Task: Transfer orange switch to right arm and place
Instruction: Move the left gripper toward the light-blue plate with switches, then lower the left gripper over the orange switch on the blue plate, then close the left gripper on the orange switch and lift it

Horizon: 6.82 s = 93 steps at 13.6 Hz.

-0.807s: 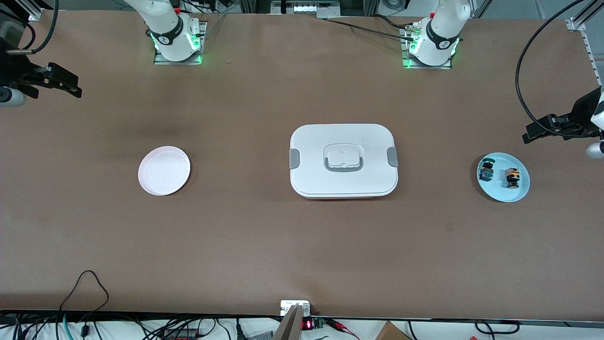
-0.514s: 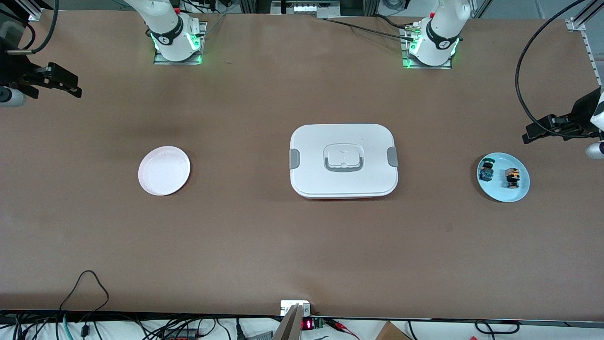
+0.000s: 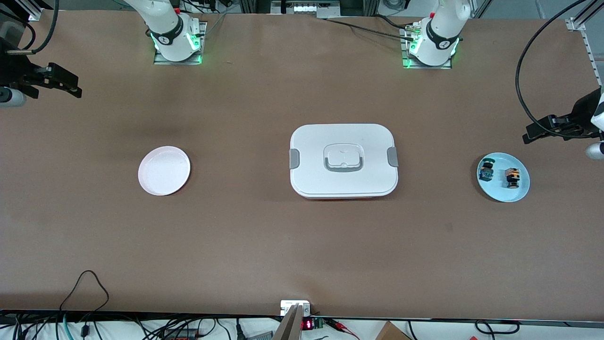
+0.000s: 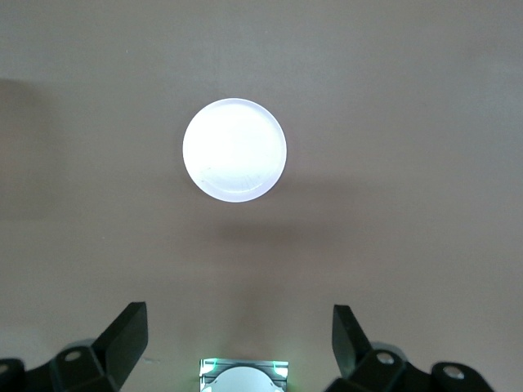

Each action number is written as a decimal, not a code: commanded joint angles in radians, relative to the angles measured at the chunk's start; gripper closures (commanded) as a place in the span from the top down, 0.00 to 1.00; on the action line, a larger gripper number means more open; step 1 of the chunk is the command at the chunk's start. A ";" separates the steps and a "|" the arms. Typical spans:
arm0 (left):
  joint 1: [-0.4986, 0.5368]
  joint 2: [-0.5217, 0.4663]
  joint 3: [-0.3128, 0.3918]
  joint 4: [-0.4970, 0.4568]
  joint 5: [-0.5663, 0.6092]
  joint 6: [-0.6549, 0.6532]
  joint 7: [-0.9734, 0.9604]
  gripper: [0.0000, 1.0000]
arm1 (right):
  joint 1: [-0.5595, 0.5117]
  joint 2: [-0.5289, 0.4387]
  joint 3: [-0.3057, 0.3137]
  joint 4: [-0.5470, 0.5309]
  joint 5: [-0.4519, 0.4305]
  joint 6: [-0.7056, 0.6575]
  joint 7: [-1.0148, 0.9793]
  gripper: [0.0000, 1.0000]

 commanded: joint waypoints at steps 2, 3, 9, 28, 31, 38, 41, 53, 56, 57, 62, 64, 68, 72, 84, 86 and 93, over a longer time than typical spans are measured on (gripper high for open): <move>0.024 0.032 0.000 0.013 0.006 -0.086 0.148 1.00 | 0.002 0.004 0.000 0.010 0.010 -0.013 0.003 1.00; 0.033 0.038 0.000 -0.004 0.007 -0.103 0.167 1.00 | 0.002 0.004 0.000 0.010 0.013 -0.010 0.004 1.00; 0.099 0.041 -0.008 -0.080 0.112 -0.074 0.565 1.00 | 0.001 0.007 -0.001 0.010 0.014 -0.003 0.004 1.00; 0.225 0.394 -0.012 -0.128 0.107 0.518 1.869 1.00 | -0.006 0.012 -0.009 0.060 0.013 0.020 0.019 1.00; 0.246 0.449 -0.016 -0.131 0.076 0.567 1.964 1.00 | -0.006 0.015 -0.009 0.060 0.014 0.021 0.019 1.00; 0.309 0.529 -0.029 -0.142 0.016 0.608 2.072 1.00 | -0.007 0.015 -0.011 0.060 0.014 0.021 0.019 1.00; 0.335 0.523 -0.032 -0.191 -0.007 0.608 2.081 1.00 | -0.007 0.015 -0.011 0.060 0.014 0.021 0.019 1.00; 0.446 0.465 -0.108 -0.283 -0.008 0.607 2.097 1.00 | -0.007 0.016 -0.011 0.060 0.013 0.021 0.015 1.00; 0.453 0.458 -0.108 -0.294 -0.008 0.610 2.097 1.00 | -0.007 0.016 -0.011 0.060 0.014 0.020 0.010 1.00; 0.453 0.460 -0.109 -0.295 -0.008 0.612 2.097 1.00 | -0.007 0.016 -0.011 0.060 0.013 0.020 0.010 1.00; 0.455 0.460 -0.111 -0.346 -0.008 0.696 2.097 1.00 | -0.007 0.016 -0.011 0.060 0.013 0.020 0.010 1.00; 0.455 0.468 -0.111 -0.346 -0.010 0.702 2.097 1.00 | -0.007 0.016 -0.011 0.060 0.013 0.020 0.010 1.00; 0.456 0.471 -0.118 -0.351 -0.011 0.743 2.158 0.89 | -0.007 0.016 -0.011 0.059 0.013 0.020 0.009 1.00; 0.507 0.472 -0.164 -0.352 -0.011 0.743 2.163 0.35 | -0.007 0.022 -0.011 0.060 0.014 0.020 0.009 1.00; 0.663 0.363 -0.445 -0.029 -0.010 0.178 2.105 0.00 | -0.006 0.027 -0.009 0.060 0.017 0.020 0.018 1.00; 0.662 0.363 -0.520 0.076 -0.011 0.035 2.022 0.00 | -0.004 0.026 -0.009 0.060 0.017 0.021 0.021 1.00; 0.653 0.368 -0.705 0.128 -0.502 -0.136 1.812 0.00 | 0.004 0.027 -0.001 0.059 0.016 0.017 0.019 1.00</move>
